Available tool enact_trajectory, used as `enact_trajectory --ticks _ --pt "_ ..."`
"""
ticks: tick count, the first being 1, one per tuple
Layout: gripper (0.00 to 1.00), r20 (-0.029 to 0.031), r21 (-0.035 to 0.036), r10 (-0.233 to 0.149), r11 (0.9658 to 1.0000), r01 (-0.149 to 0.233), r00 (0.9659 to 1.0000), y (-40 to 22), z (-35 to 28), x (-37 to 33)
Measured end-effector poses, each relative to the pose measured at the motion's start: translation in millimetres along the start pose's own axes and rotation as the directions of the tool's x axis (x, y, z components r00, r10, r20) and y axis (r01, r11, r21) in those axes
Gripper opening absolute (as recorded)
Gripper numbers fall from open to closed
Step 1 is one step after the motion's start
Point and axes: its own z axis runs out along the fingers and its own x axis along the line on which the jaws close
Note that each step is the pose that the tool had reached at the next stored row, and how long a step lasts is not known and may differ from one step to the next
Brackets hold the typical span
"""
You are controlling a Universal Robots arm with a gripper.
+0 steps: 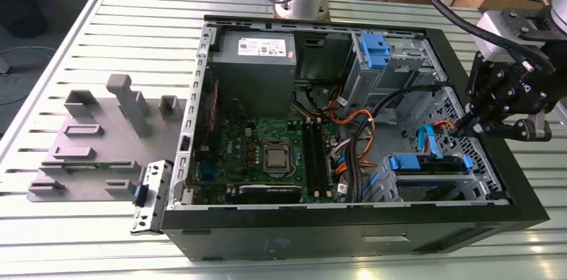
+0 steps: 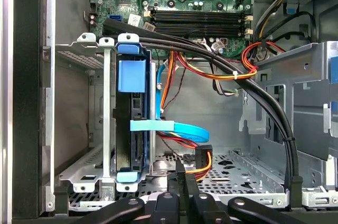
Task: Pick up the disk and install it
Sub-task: 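Insert the second disk wire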
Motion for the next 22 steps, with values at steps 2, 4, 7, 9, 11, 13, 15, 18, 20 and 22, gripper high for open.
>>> enact_trajectory --ticks 2,4,7,9,11,13,15,18,20,22 --pt "0.16 -0.0001 0.0004 0.000 1.0000 0.000 1.0000 3.2 0.1 0.1" --pt "0.16 0.0000 0.0008 0.000 1.0000 0.000 1.0000 6.7 0.2 0.2" --pt "0.16 0.0000 0.0010 0.000 1.0000 0.000 1.0000 9.7 0.3 0.7" --pt "0.16 -0.0001 0.0011 0.000 1.0000 0.000 1.0000 10.6 0.2 1.7" --pt "0.16 -0.0002 0.0011 0.000 1.0000 0.000 1.0000 10.8 0.0 3.8" --pt "0.16 -0.0001 0.0011 0.000 1.0000 0.000 1.0000 10.9 -0.1 7.0" --pt "0.16 -0.0001 0.0011 0.000 1.0000 0.000 1.0000 11.0 -0.3 10.5" --pt "0.16 0.0000 0.0011 0.000 1.0000 0.000 1.0000 11.3 -0.5 14.7" --pt "0.16 -0.0001 0.0012 0.000 1.0000 0.000 1.0000 11.6 -0.6 17.4" --pt "0.16 -0.0001 0.0013 0.000 1.0000 0.000 1.0000 11.9 -0.8 19.9"
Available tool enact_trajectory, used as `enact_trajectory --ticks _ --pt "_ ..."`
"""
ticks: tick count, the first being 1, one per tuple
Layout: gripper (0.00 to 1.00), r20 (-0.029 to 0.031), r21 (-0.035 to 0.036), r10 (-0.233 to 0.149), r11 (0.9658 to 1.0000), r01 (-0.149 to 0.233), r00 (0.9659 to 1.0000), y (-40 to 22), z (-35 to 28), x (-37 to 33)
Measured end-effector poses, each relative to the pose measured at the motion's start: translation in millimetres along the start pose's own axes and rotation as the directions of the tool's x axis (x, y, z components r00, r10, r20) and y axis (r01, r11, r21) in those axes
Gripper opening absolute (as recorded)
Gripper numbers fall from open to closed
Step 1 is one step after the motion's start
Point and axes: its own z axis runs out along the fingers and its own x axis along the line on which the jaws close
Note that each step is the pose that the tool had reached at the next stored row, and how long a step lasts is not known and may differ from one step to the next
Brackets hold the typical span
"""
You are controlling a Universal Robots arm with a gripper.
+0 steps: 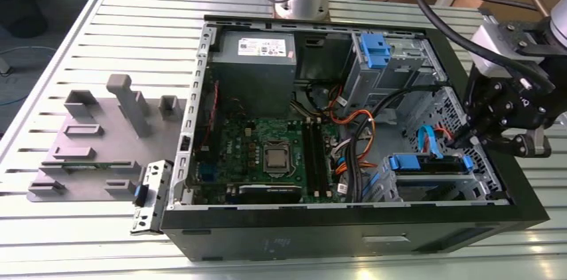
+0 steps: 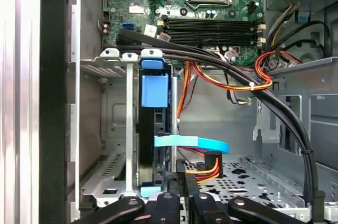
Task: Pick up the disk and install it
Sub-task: 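Insert the second disk wire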
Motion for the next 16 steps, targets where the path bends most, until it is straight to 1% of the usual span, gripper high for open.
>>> enact_trajectory --ticks 7,16 --pt "0.16 0.0000 0.0002 0.000 1.0000 0.000 1.0000 1.1 -0.4 7.9" --pt "0.16 0.0000 0.0002 0.000 1.0000 0.000 1.0000 2.4 0.0 13.3"
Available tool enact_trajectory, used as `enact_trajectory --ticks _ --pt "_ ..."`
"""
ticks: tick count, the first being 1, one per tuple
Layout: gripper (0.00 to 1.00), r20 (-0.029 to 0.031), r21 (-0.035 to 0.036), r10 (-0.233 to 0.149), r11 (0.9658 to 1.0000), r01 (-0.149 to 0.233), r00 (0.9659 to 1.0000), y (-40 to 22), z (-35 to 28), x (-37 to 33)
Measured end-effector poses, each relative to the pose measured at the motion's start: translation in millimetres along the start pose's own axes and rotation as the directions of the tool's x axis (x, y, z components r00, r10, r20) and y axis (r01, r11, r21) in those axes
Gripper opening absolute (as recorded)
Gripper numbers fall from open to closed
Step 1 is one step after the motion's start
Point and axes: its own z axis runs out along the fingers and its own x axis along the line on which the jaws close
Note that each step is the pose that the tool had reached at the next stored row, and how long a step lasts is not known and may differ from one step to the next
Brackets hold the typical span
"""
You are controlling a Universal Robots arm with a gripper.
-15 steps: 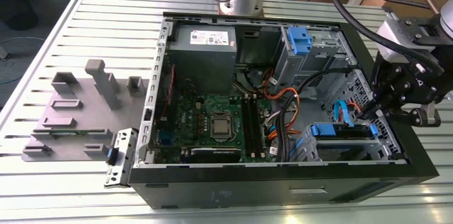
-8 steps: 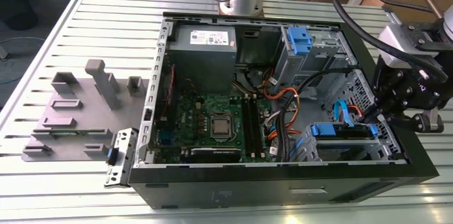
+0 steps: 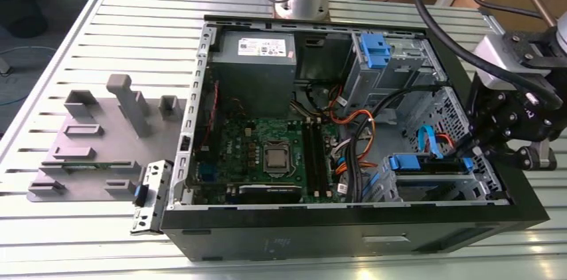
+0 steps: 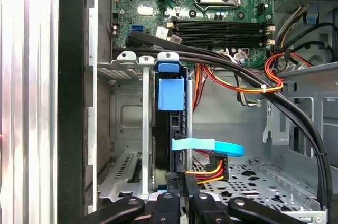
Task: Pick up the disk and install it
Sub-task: 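Insert the second disk wire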
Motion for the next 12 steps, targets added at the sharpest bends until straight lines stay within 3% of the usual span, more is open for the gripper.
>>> enact_trajectory --ticks 12 --pt "0.16 0.0000 0.0000 0.000 1.0000 0.000 1.0000 0.8 3.5 4.7"
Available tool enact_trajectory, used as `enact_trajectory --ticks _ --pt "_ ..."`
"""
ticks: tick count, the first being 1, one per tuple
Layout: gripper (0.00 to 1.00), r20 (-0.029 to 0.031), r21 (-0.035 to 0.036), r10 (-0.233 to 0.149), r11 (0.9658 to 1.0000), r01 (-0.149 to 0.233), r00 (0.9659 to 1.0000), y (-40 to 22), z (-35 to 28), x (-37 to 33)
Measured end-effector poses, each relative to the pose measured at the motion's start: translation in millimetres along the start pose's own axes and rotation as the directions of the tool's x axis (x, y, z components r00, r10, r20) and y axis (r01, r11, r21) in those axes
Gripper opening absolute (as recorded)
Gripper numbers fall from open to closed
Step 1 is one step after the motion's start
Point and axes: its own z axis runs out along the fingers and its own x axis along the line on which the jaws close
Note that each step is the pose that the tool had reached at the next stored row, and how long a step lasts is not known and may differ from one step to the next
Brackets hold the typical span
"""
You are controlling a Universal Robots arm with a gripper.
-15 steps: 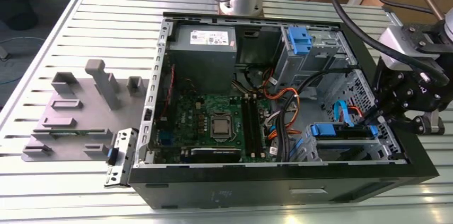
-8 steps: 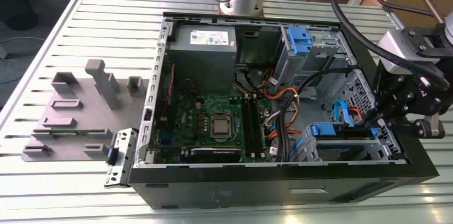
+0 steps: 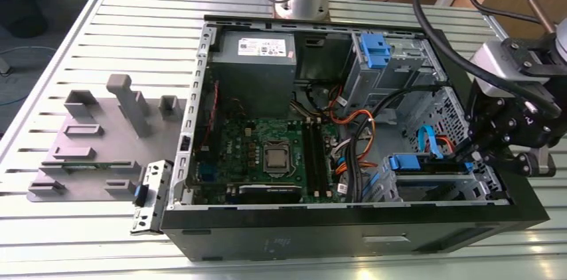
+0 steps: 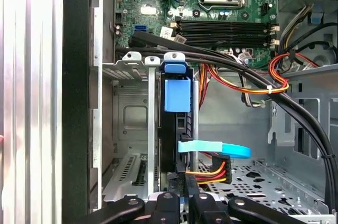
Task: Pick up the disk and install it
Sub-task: 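Insert the second disk wire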
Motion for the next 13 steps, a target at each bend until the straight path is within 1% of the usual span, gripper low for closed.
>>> enact_trajectory --ticks 13 --pt "0.18 0.0004 -0.0001 0.000 1.0000 0.000 1.0000 0.2 1.2 0.1"
